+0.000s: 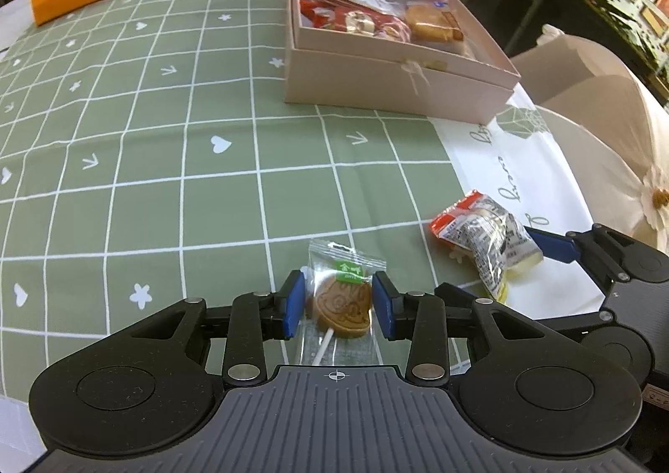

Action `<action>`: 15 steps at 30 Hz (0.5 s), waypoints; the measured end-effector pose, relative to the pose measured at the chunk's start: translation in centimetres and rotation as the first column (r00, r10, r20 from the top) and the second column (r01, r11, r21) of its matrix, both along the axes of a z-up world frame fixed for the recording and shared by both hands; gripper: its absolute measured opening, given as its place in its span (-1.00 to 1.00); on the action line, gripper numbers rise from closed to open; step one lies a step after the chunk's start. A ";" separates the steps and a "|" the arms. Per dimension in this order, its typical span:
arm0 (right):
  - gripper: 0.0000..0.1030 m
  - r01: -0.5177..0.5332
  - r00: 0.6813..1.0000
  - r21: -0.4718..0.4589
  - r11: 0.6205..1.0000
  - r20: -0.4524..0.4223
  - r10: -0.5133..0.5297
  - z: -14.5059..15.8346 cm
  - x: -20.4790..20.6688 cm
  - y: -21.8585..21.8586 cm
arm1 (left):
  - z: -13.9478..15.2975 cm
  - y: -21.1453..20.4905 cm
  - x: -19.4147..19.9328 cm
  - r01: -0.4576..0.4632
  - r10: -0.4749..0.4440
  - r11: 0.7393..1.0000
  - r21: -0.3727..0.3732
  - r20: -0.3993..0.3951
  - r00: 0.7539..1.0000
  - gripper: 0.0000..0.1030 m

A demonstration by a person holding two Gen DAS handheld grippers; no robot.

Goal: Organize snacks
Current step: 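Lift the lollipop with the left gripper while the right regrasps the peanut bags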

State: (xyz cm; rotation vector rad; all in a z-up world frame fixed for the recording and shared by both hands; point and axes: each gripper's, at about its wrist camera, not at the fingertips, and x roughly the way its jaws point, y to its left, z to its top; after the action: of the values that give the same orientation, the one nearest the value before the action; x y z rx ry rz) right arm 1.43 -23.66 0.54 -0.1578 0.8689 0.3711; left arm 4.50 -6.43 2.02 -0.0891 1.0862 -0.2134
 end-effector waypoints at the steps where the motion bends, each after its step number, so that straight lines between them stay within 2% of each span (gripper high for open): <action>1: 0.65 0.013 1.000 0.001 1.000 0.001 -0.013 0.0 -0.1 0.0 | 0.0 0.0 0.1 0.007 -0.007 1.000 0.002 -0.002 1.000 -0.21; 8: 0.72 0.058 0.998 0.003 0.998 0.010 -0.058 -0.2 -0.6 0.1 | -0.1 0.5 0.0 0.028 -0.028 0.999 -0.024 0.002 1.000 -0.21; 12: 0.90 0.072 0.997 0.002 0.997 0.009 -0.072 -0.5 -0.8 0.4 | -0.3 1.2 -0.6 0.036 -0.035 0.998 -0.059 0.021 0.999 -0.22; 15: 0.98 0.095 0.995 0.001 0.995 0.003 -0.095 -0.7 -0.8 0.4 | -0.4 1.0 -1.4 0.051 -0.048 0.998 -0.046 0.063 0.997 -0.22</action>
State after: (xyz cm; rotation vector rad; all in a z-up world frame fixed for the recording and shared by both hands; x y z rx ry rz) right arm 0.62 -23.26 -0.14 -0.1159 0.8701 0.2823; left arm 3.13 -5.42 1.63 -0.0977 1.0229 -0.2847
